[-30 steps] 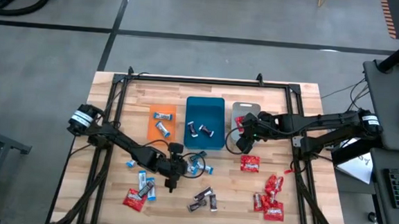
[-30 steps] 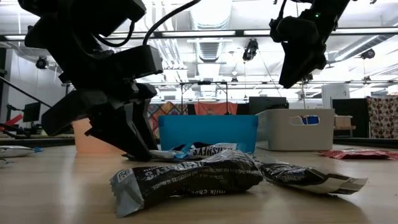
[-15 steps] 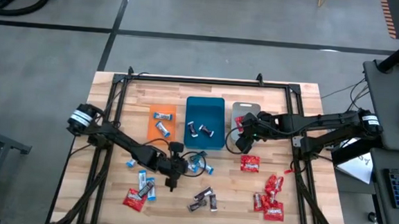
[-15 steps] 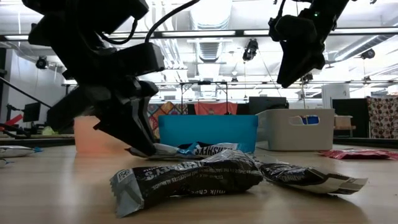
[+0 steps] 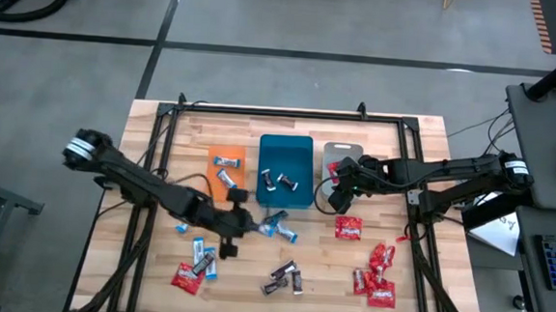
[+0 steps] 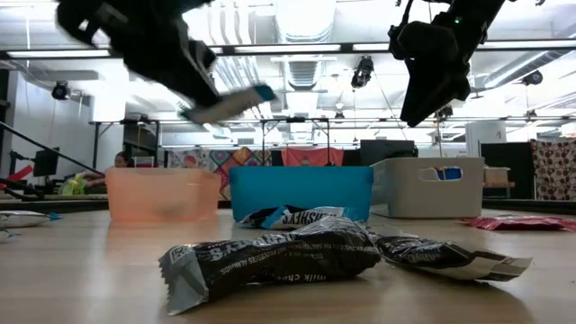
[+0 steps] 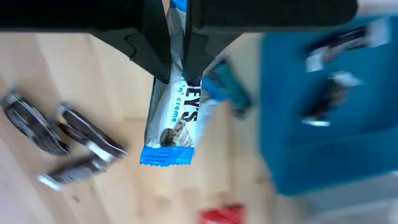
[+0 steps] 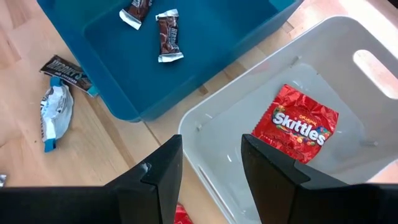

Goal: Sort candy
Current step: Put the white chocolate bar into the orange bin

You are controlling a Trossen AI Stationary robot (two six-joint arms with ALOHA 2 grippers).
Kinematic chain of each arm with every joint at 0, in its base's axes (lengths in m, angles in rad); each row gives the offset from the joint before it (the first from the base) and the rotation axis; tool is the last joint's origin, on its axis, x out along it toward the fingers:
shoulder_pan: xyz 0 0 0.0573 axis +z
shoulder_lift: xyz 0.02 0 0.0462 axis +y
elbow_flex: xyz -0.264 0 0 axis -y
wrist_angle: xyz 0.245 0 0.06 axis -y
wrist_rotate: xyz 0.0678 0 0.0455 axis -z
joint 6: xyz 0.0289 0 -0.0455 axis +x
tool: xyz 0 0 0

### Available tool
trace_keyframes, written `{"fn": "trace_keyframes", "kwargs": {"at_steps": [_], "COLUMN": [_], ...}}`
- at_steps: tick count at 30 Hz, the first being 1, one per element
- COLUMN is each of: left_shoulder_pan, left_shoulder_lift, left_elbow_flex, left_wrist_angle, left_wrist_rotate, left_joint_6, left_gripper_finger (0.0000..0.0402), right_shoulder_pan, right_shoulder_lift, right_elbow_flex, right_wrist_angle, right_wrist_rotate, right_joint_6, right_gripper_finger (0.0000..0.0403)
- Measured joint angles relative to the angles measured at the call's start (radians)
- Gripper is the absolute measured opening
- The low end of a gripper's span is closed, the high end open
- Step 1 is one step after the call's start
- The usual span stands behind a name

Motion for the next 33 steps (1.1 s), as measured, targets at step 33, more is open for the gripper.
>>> {"fn": "trace_keyframes", "kwargs": {"at_steps": [33], "left_shoulder_pan": [0.375], "left_shoulder_lift": [-0.119], "left_elbow_flex": [-0.102], "left_wrist_angle": [-0.522], "left_wrist_rotate": [-0.225], "left_joint_6": [-0.472], "left_gripper_finger": [0.0013], "right_shoulder_pan": [0.000], "right_shoulder_lift": [0.002], "right_elbow_flex": [0.000], "right_wrist_angle": [0.022], "right_wrist_rotate": [0.000], "right_joint_6": [0.011], "right_gripper_finger": [0.0157]}}
